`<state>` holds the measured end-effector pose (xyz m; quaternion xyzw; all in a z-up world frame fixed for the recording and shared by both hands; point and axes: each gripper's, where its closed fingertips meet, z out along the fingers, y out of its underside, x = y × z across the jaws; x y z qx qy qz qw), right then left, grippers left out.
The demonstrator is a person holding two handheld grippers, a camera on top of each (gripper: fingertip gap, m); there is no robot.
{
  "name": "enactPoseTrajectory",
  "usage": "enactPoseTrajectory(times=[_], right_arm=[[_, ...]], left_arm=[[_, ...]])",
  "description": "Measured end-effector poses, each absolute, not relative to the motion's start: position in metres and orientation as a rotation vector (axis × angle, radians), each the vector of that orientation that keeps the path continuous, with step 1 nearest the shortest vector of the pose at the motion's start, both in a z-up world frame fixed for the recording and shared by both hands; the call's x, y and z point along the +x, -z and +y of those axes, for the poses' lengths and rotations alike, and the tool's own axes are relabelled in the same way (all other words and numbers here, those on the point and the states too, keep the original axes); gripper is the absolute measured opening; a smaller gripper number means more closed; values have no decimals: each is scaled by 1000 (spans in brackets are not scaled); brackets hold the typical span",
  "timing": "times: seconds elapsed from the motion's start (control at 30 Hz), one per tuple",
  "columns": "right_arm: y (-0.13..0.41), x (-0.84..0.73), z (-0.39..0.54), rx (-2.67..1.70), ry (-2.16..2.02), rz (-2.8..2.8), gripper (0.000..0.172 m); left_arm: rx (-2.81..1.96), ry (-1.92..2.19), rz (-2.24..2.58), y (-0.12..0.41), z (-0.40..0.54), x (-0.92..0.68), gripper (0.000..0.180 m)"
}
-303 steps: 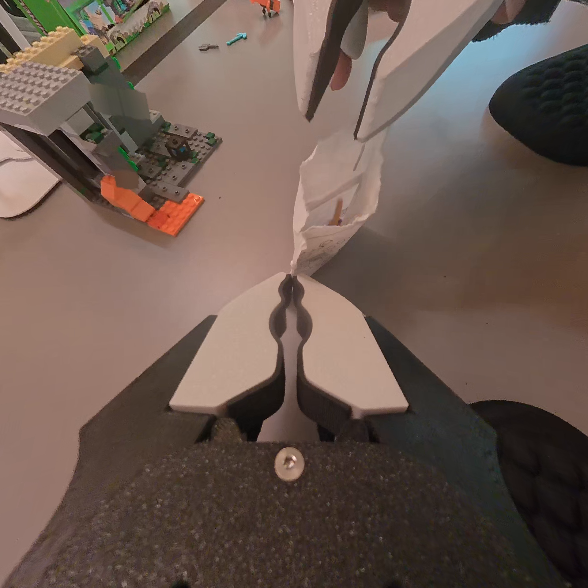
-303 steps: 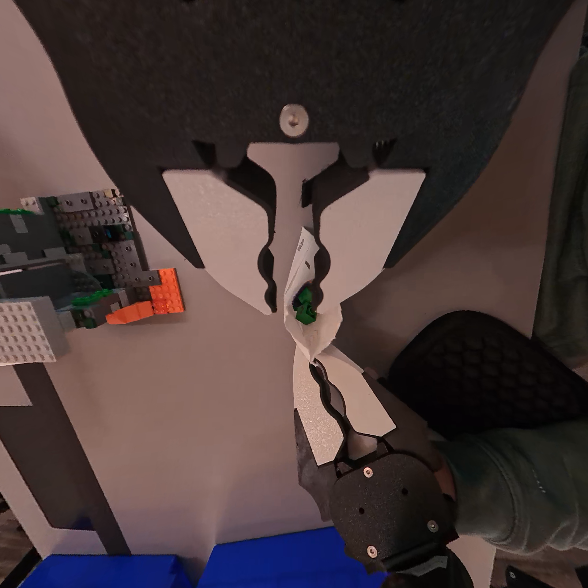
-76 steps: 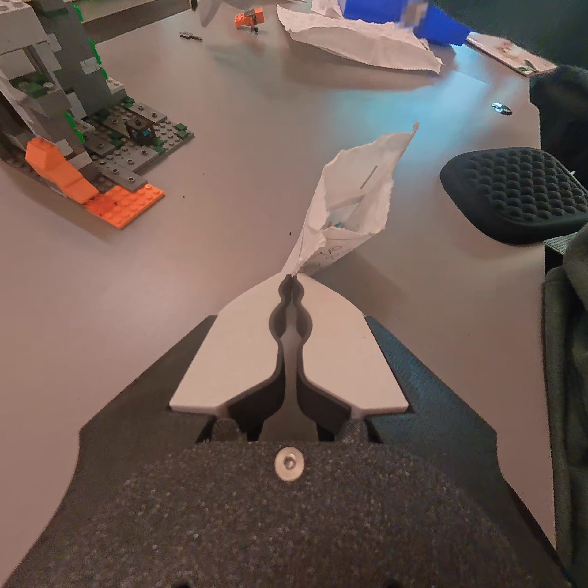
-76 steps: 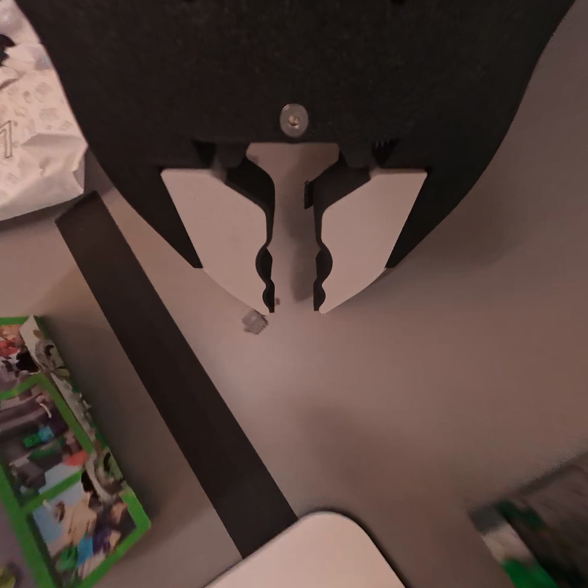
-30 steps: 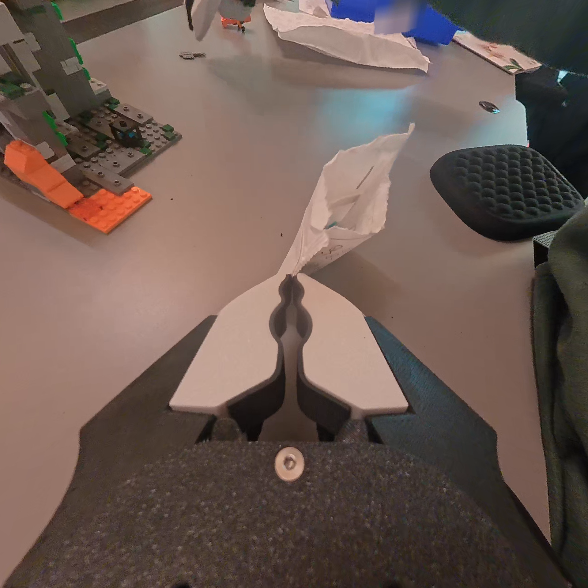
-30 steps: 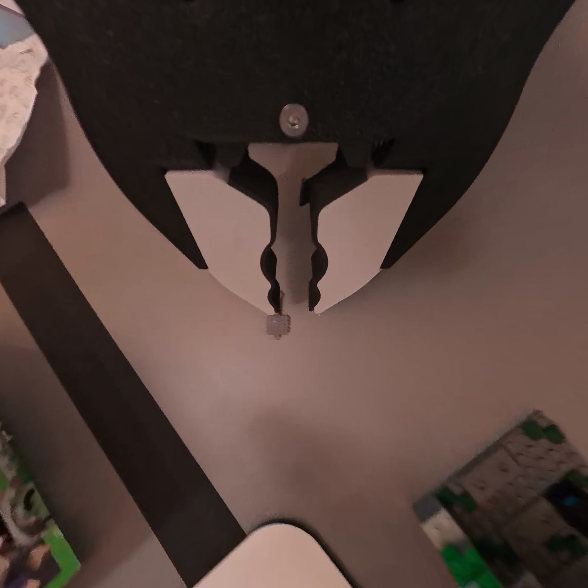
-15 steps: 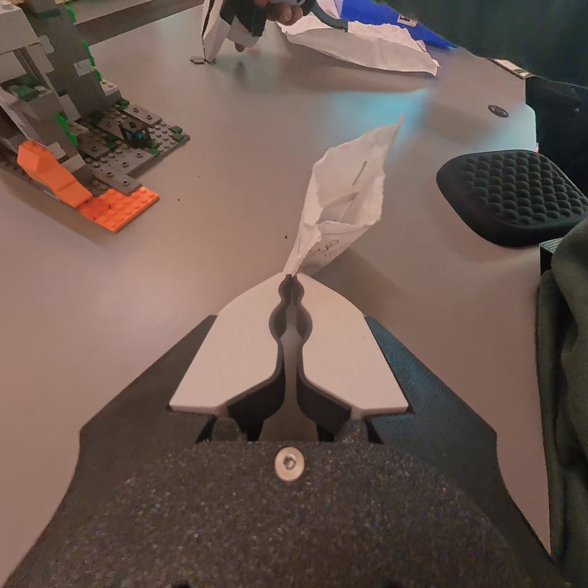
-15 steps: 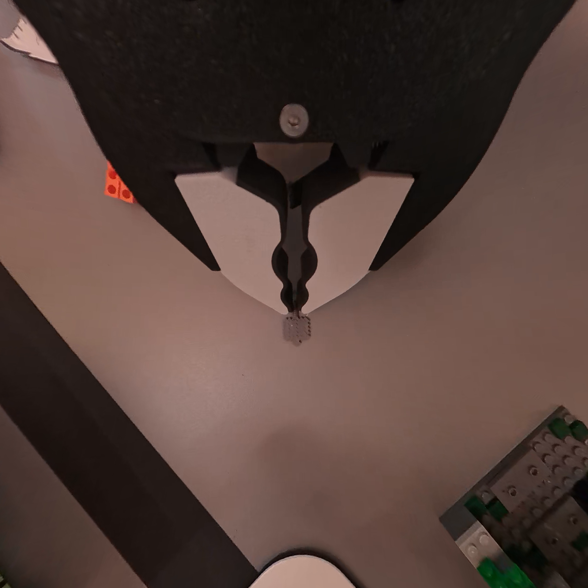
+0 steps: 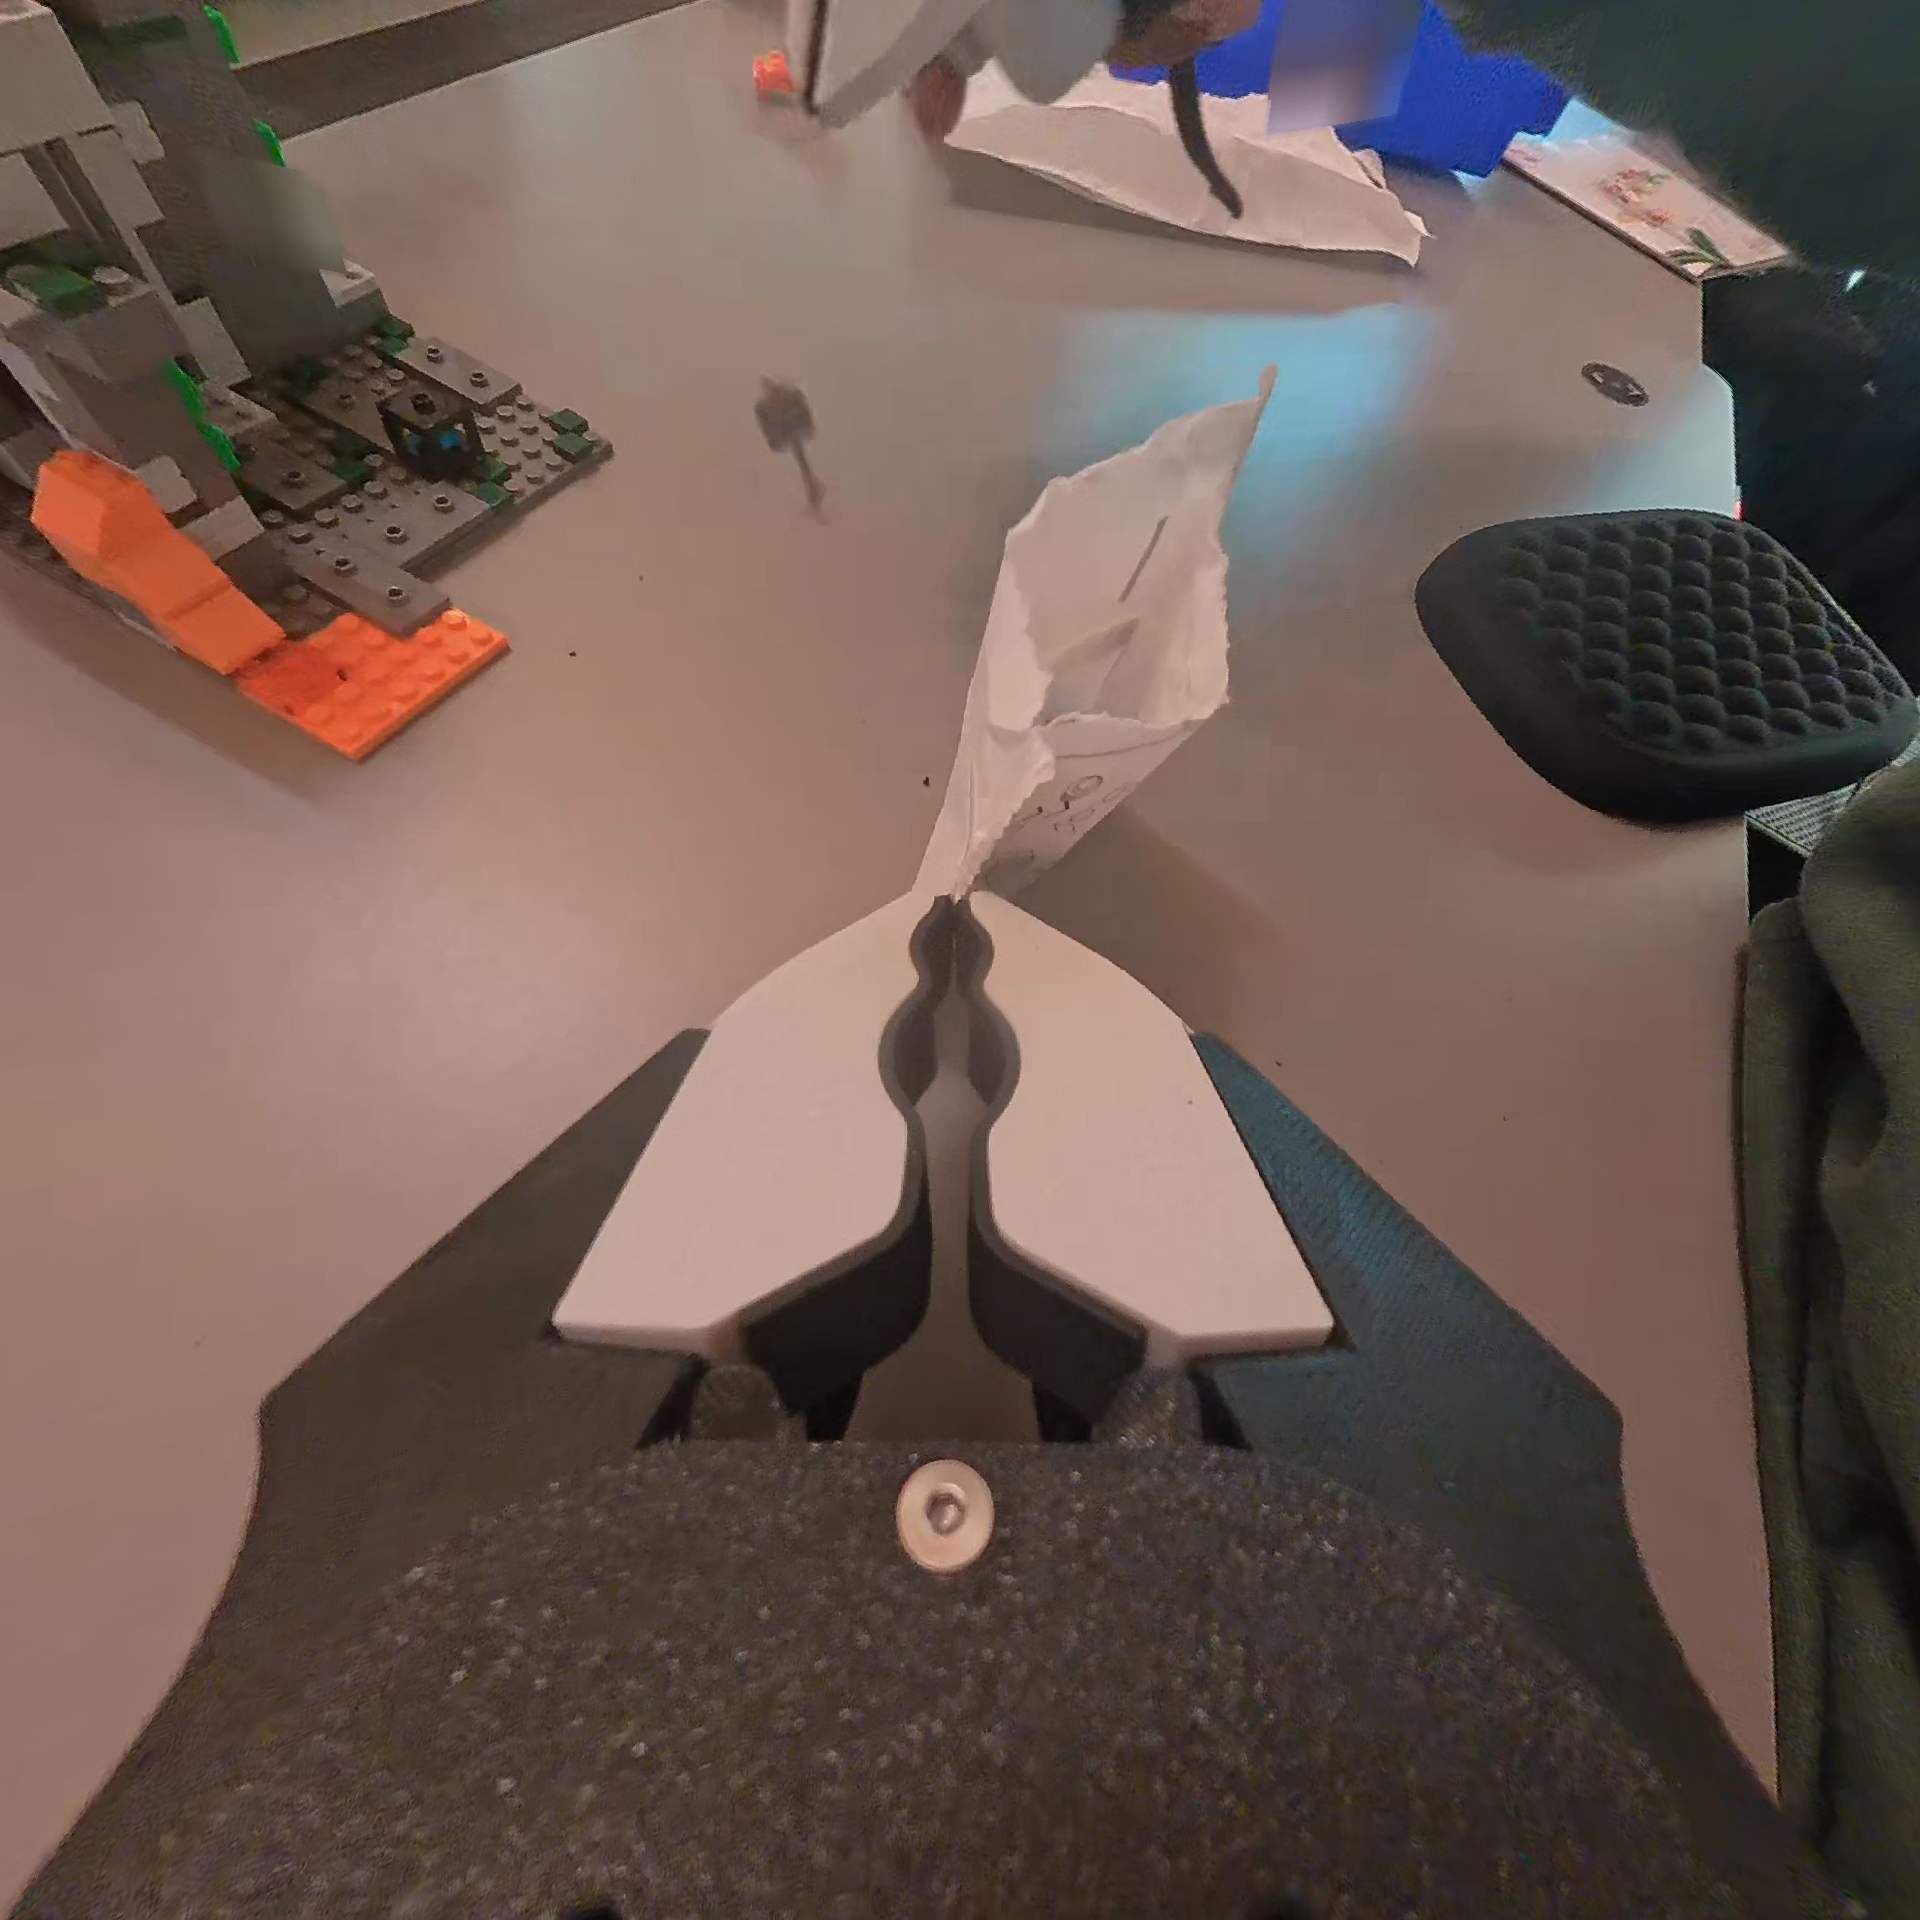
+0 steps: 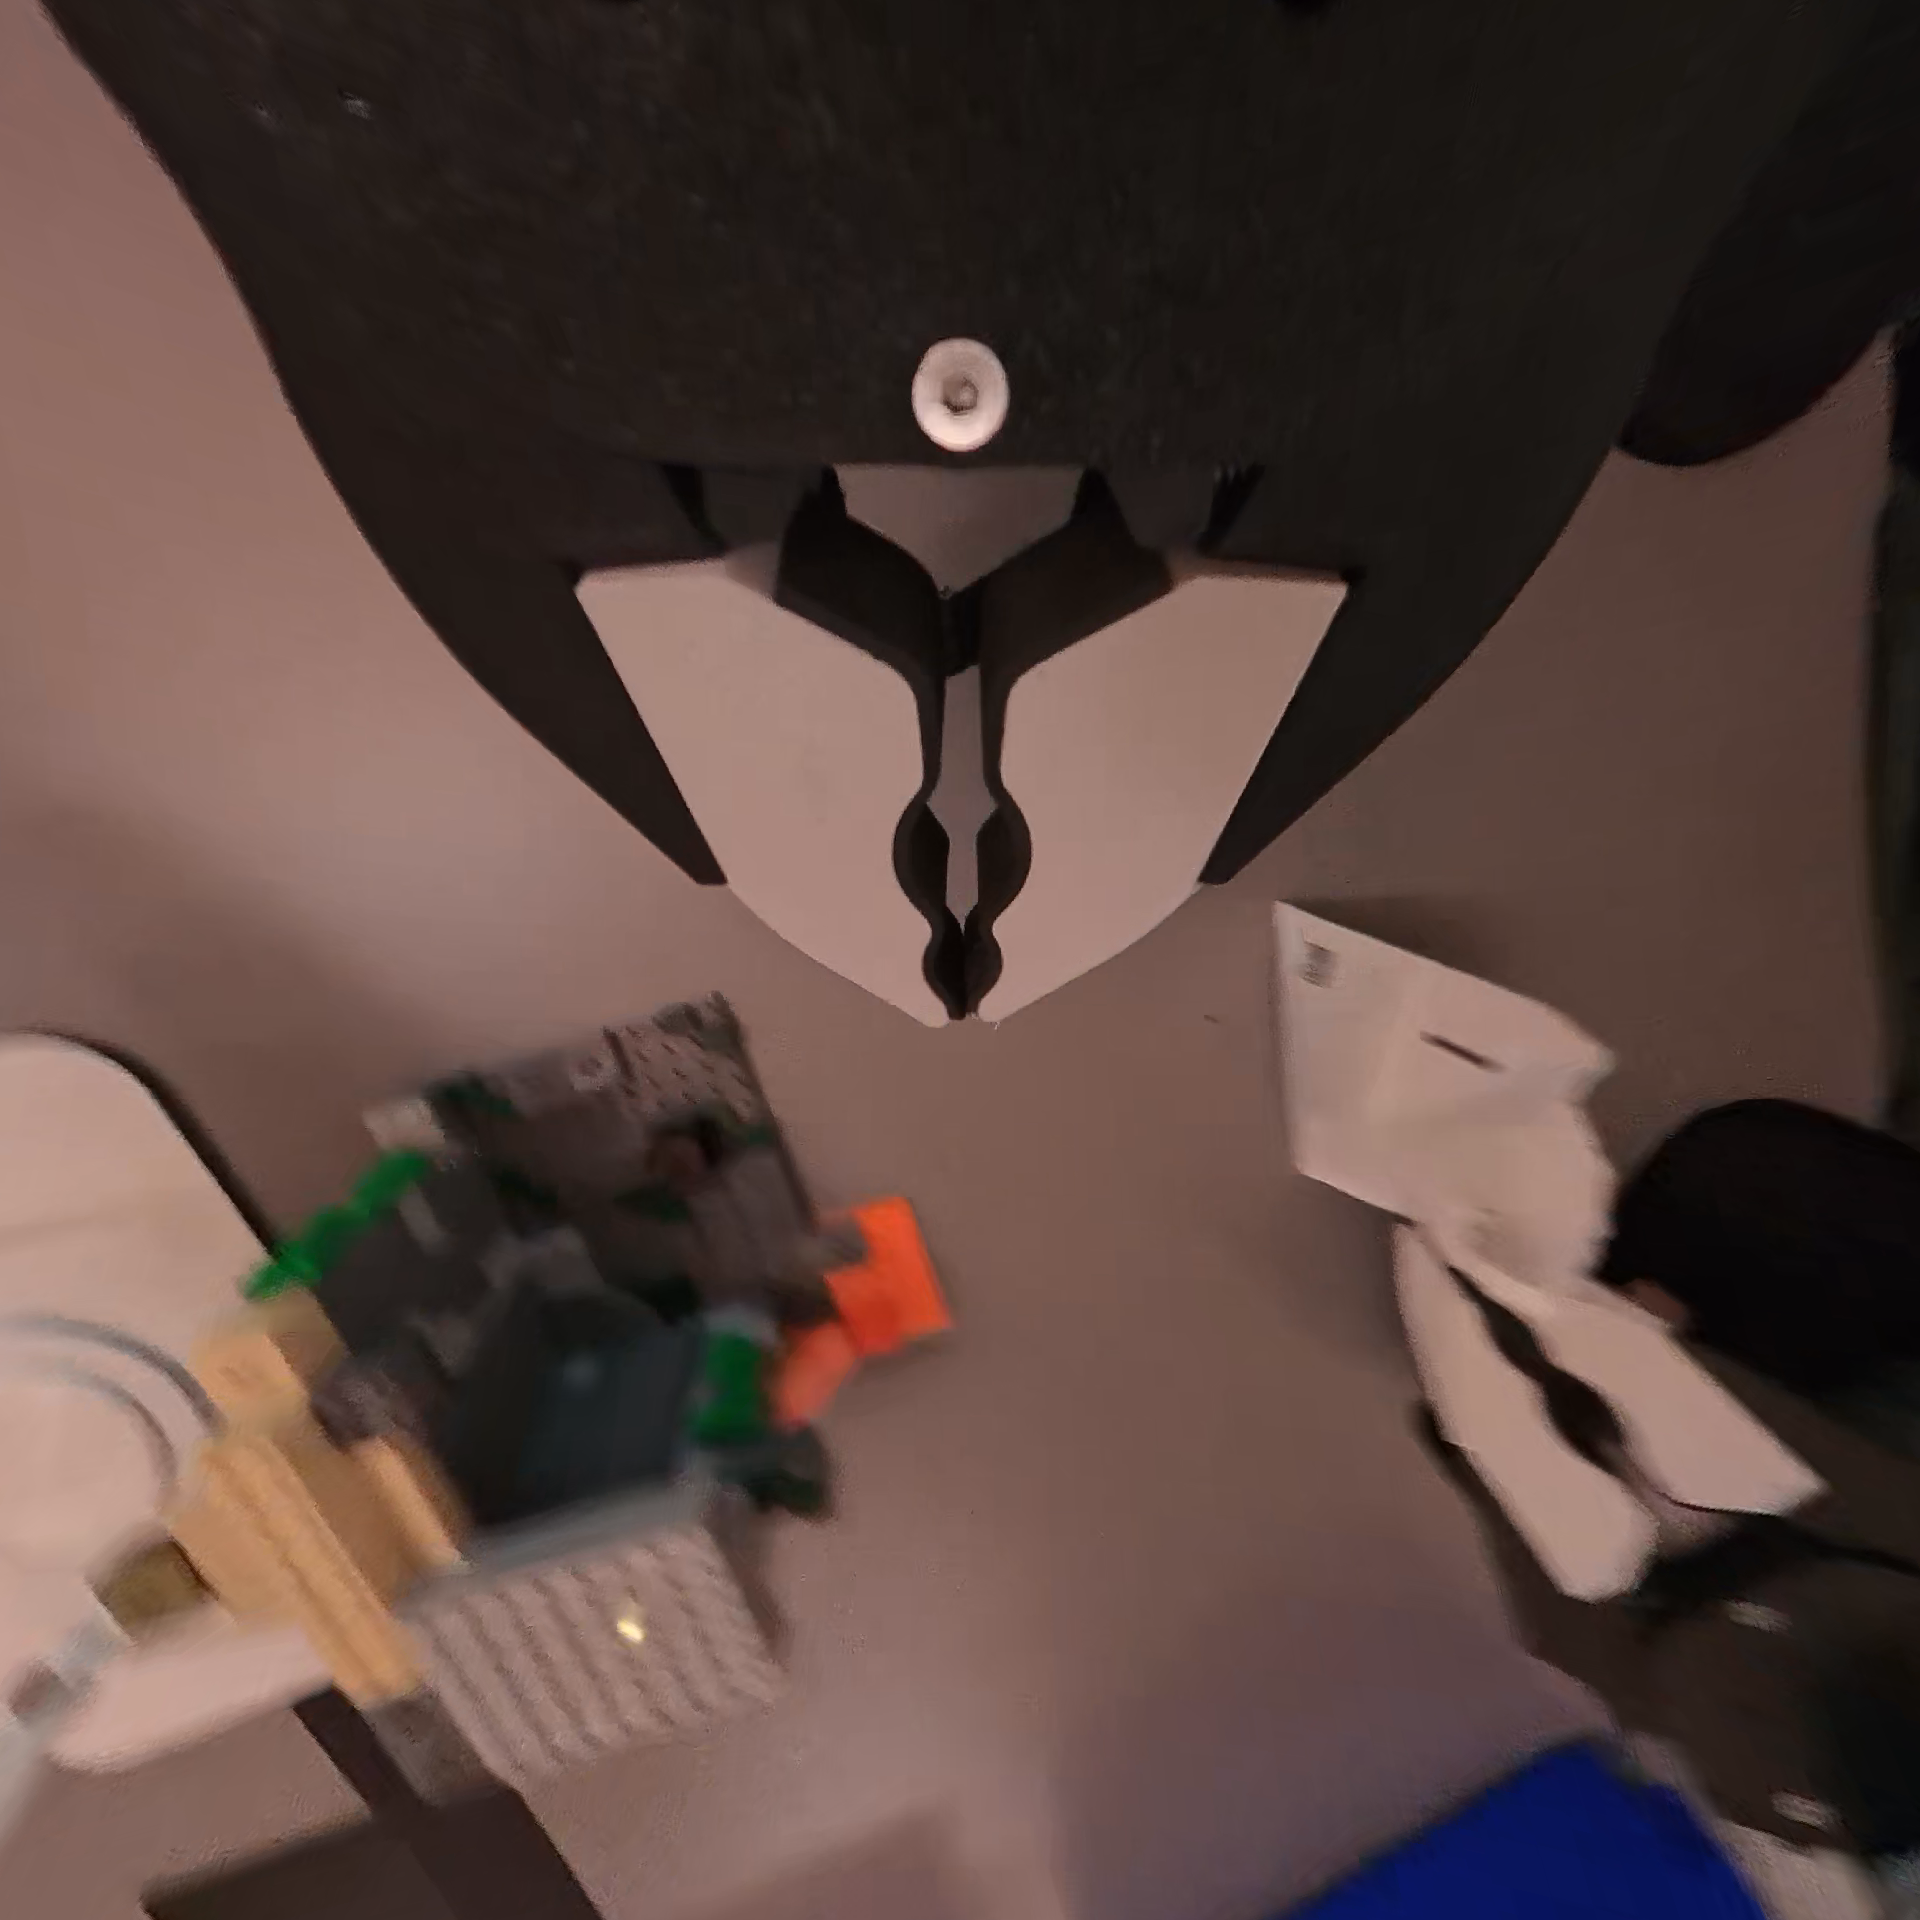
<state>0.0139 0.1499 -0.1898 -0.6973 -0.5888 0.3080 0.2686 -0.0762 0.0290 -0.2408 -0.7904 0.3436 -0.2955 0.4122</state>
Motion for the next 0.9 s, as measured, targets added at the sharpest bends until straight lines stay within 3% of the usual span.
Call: enactPoseTrajectory(times=[0.1, 0.27, 0.3, 0.47, 0.9], right_arm=[[182, -1, 129, -1793, -683, -1687, 0], [227, 11, 144, -1939, -553, -1763, 0], [237, 12, 141, -1923, -563, -1809, 17], [279, 19, 133, -1788, -516, -2052, 30], [285, 18, 136, -1682, -614, -2212, 15]], left_arm=[[-1988, 748, 866, 241, 29, -75, 0], [-1985, 728, 869, 241, 28, -77, 0], [-1984, 725, 871, 241, 28, -77, 0], [-1980, 733, 879, 241, 27, -76, 0], [-1977, 719, 884, 241, 28, -78, 0]])
